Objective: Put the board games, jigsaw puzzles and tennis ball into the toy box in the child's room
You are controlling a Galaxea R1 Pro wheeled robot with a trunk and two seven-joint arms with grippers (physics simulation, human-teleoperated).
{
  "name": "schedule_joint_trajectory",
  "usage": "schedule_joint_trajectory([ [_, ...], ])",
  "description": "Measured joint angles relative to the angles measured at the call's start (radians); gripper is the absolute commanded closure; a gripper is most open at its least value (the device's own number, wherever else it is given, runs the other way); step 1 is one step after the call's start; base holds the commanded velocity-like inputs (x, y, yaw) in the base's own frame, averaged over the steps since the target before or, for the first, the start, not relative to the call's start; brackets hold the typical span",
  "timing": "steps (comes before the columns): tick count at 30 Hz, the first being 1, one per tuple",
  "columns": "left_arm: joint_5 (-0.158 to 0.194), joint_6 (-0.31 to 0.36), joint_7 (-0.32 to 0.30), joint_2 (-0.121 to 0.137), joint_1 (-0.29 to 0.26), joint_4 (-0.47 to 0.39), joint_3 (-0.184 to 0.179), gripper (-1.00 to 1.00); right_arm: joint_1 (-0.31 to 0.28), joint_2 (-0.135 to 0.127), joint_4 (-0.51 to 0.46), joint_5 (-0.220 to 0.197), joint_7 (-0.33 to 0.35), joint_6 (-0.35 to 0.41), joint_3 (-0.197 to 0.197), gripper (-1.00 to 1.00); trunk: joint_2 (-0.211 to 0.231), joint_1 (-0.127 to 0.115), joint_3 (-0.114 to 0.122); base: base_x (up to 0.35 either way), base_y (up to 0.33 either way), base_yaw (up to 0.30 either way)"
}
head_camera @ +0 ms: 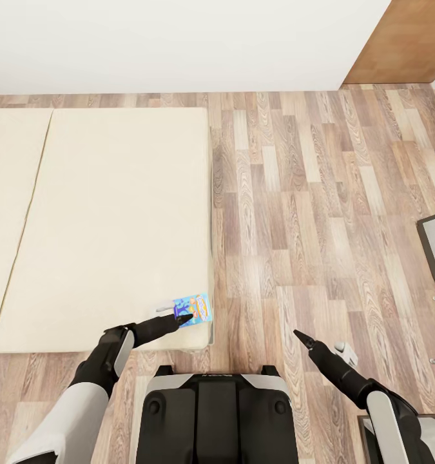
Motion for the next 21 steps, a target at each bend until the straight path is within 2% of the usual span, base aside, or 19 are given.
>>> schedule_joint_trajectory([
  [5, 0.001, 0.001, -0.008, 0.002, 0.000, 0.000, 0.000, -1.00, 0.000, 0.000, 0.000, 0.000, 0.000, 0.000, 0.000, -1.00, 0.000, 0.000, 0.000, 0.000, 0.000, 0.000],
  [12, 0.001, 0.003, -0.061, -0.002, 0.000, 0.000, 0.000, -1.00, 0.000, 0.000, 0.000, 0.000, -0.001, 0.000, 0.000, -1.00, 0.000, 0.000, 0.000, 0.000, 0.000, 0.000],
  [21, 0.001, 0.001, -0.069, -0.002, 0.000, 0.000, 0.000, -1.00, 0.000, 0.000, 0.000, 0.000, 0.000, 0.000, 0.000, -1.00, 0.000, 0.000, 0.000, 0.000, 0.000, 0.000],
])
